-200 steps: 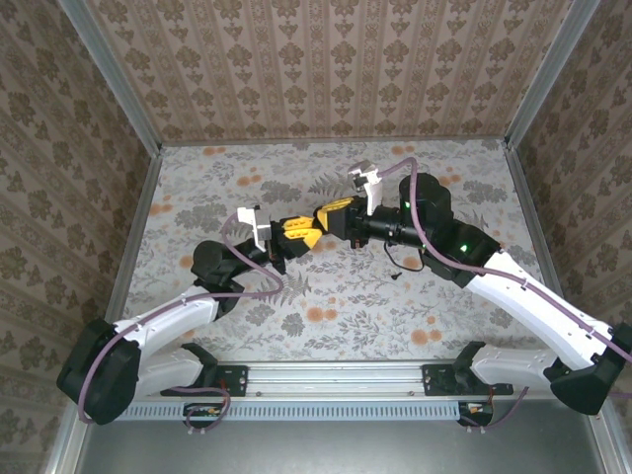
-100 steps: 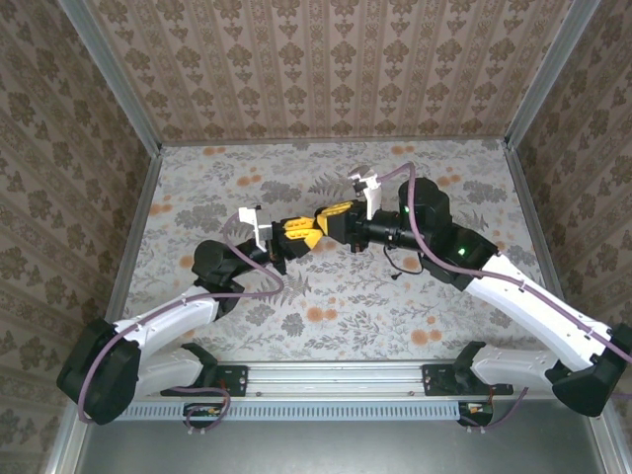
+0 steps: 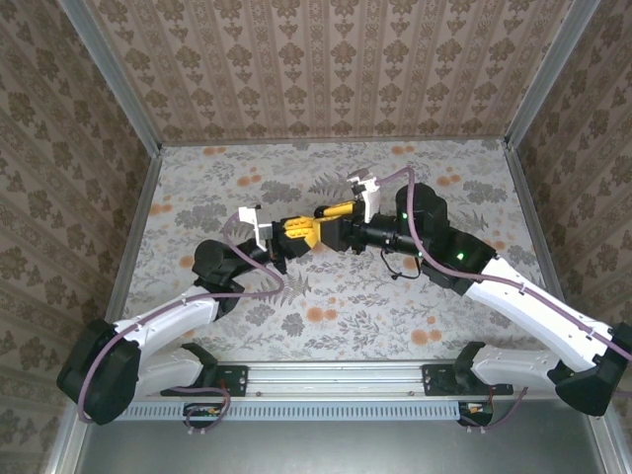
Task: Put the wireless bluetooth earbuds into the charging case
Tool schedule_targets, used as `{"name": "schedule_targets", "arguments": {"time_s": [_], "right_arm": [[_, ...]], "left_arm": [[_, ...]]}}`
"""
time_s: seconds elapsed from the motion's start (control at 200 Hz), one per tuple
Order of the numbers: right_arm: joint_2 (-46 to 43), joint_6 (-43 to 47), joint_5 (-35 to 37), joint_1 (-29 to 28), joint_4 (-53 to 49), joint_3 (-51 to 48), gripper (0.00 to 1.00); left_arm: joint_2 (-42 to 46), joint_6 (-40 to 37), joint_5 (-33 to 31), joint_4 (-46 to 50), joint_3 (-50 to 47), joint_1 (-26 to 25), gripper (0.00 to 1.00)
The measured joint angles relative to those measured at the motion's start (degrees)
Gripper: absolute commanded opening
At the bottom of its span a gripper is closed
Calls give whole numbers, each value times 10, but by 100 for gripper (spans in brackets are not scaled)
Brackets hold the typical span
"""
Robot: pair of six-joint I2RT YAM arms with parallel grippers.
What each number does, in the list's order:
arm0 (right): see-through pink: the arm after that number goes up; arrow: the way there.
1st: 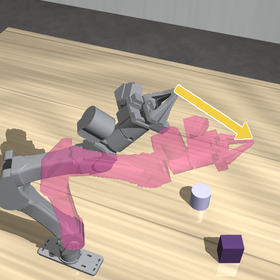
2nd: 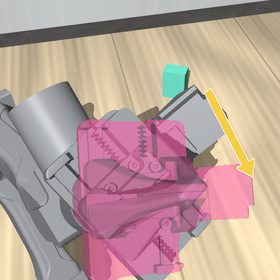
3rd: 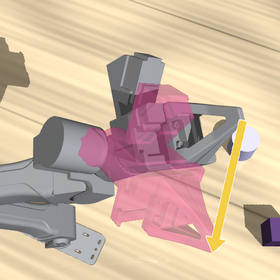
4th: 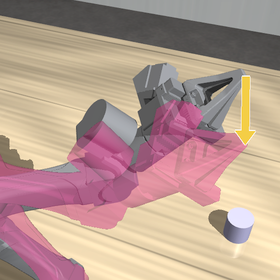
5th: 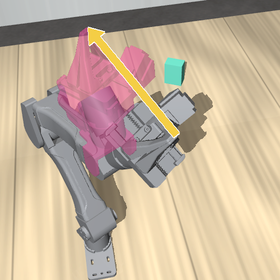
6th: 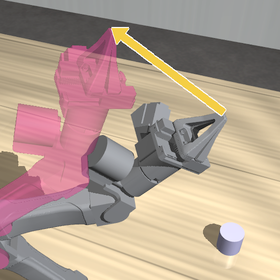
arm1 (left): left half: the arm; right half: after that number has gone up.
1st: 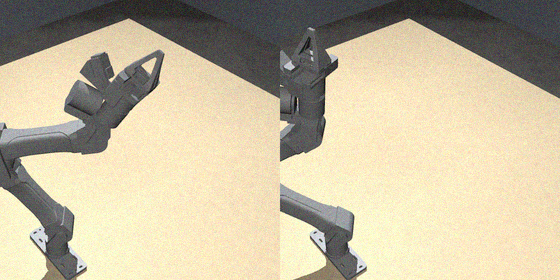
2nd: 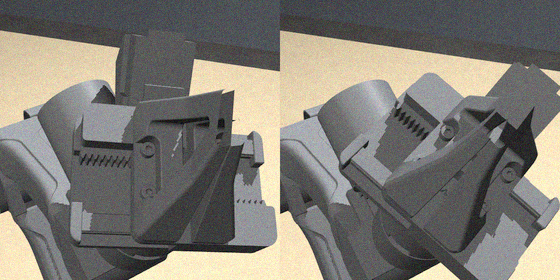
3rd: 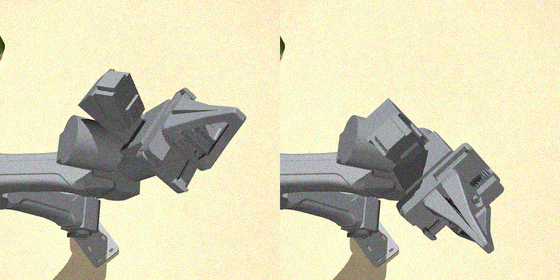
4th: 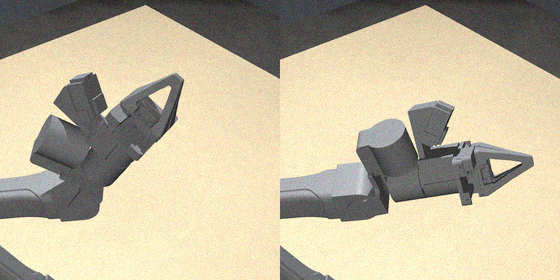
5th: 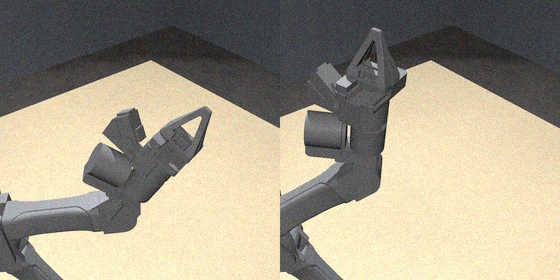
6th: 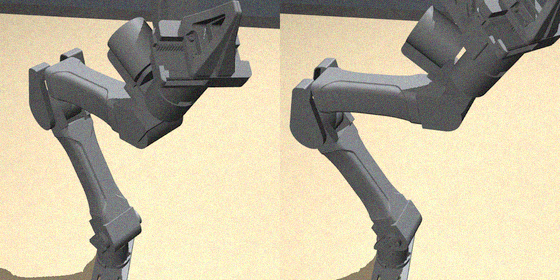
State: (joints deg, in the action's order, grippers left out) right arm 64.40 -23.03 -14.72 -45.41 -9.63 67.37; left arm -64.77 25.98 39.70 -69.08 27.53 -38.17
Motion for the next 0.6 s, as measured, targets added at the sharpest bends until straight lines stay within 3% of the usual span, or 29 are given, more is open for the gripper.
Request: {"name": "schedule_targets", "arguments": {"time_s": [0.145,0.39,0.6], "right_arm": [[-4,-9,33,0,-38,37,60],[-29,-17,81,5,-80,70,61],[-48,-40,150,62,-184,80,61]], "left_arm": [[0,0,-3,-9,0,0,0],[1,0,-3,-9,0,0,0],[14,-6,-7,-5,-10,0,0]]}}
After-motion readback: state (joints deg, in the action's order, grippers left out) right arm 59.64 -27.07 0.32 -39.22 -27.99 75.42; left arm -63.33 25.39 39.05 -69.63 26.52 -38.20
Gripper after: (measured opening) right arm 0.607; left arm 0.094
